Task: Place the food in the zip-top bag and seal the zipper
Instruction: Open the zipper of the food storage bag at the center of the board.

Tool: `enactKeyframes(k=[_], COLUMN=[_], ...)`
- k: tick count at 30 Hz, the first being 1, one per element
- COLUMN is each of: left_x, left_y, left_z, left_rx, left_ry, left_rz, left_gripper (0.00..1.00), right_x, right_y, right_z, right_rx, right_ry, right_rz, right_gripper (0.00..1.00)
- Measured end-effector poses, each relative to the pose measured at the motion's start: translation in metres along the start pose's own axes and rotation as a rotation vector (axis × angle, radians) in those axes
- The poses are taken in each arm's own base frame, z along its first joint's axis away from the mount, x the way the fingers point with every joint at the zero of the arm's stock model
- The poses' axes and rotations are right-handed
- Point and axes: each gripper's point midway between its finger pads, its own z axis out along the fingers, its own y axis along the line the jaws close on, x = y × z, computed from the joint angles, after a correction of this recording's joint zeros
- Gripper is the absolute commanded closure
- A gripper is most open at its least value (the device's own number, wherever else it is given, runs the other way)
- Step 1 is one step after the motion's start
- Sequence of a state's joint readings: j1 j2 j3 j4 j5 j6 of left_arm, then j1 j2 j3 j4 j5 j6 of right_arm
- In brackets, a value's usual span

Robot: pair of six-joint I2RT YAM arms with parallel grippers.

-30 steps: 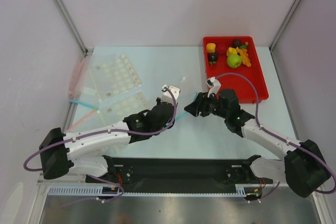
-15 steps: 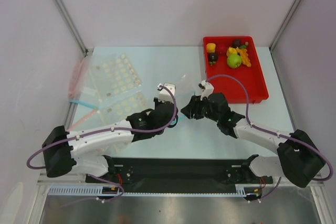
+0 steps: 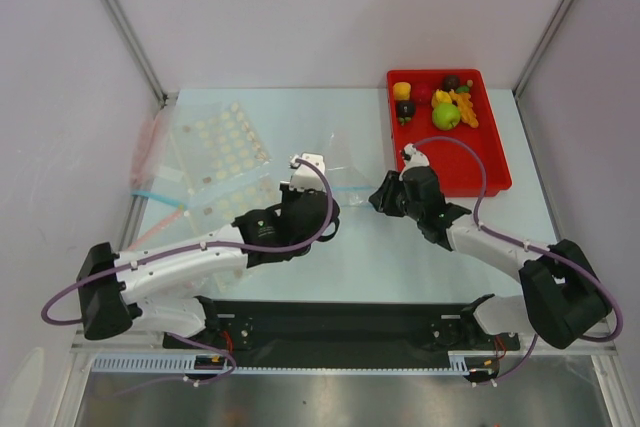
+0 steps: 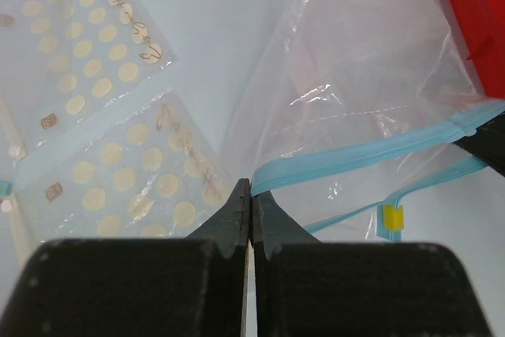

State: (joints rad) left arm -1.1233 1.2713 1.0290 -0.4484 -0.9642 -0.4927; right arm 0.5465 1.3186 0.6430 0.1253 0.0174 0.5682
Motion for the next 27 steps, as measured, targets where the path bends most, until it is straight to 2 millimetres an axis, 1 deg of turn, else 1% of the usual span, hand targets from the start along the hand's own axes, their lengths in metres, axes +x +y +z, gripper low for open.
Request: enactKeyframes(k=[2,6,10,12,15,17,20,22,24,27], left_x=[0.002,0.005,0.009,0.011,0.013,0.010,-0.001,-0.009,-0.017,-0.022], left_y=[0.002,0.001,-0.005,-0.009,-0.009,-0.004,0.003,0.003,0.000,-0.006], left_z=[-0.001,0.001,0.004,0.005,0.007,0.005,-0.004,-0.014,-0.020,-0.022], left_rx=[-0.005,-0.007,0.014,0.024,0.016,-0.014,-0.066,-0.086,-0.111,-0.178], left_ry=[0.009,0.020,0.032,0.036,0.038,0.027,-0.008,-0.030,-0.049,-0.051], left_rz=[0.015,0.040,0.073,0.087,0.113,0.130,0.160,0.180,0.196,0.244], left_gripper=[1.00,1.00,0.94,0.95,1.00,1.00,1.00,1.00,1.00,1.00], right_x=[-0.001,-0.002,-0.002,0.000,0.006,0.012,0.026,0.036,0.041,0.042], right_y=[0.001,0.007,0.018,0.024,0.034,0.041,0.047,0.052,0.056,0.062], right_z=[0.000,-0.002,-0.006,-0.008,-0.008,-0.004,0.006,0.012,0.014,0.013], right_rx=[-0.002,-0.033,-0.068,-0.088,-0.136,-0.178,-0.220,-0.249,-0.274,-0.301], right_ry=[-0.003,-0.001,-0.006,-0.003,0.021,0.049,0.113,0.151,0.173,0.176], right_rz=[0.002,-0.003,-0.036,-0.057,-0.075,-0.079,-0.084,-0.085,-0.087,-0.093], right_gripper=[0.67,0.69,0.70,0.71,0.73,0.74,0.75,0.74,0.74,0.72])
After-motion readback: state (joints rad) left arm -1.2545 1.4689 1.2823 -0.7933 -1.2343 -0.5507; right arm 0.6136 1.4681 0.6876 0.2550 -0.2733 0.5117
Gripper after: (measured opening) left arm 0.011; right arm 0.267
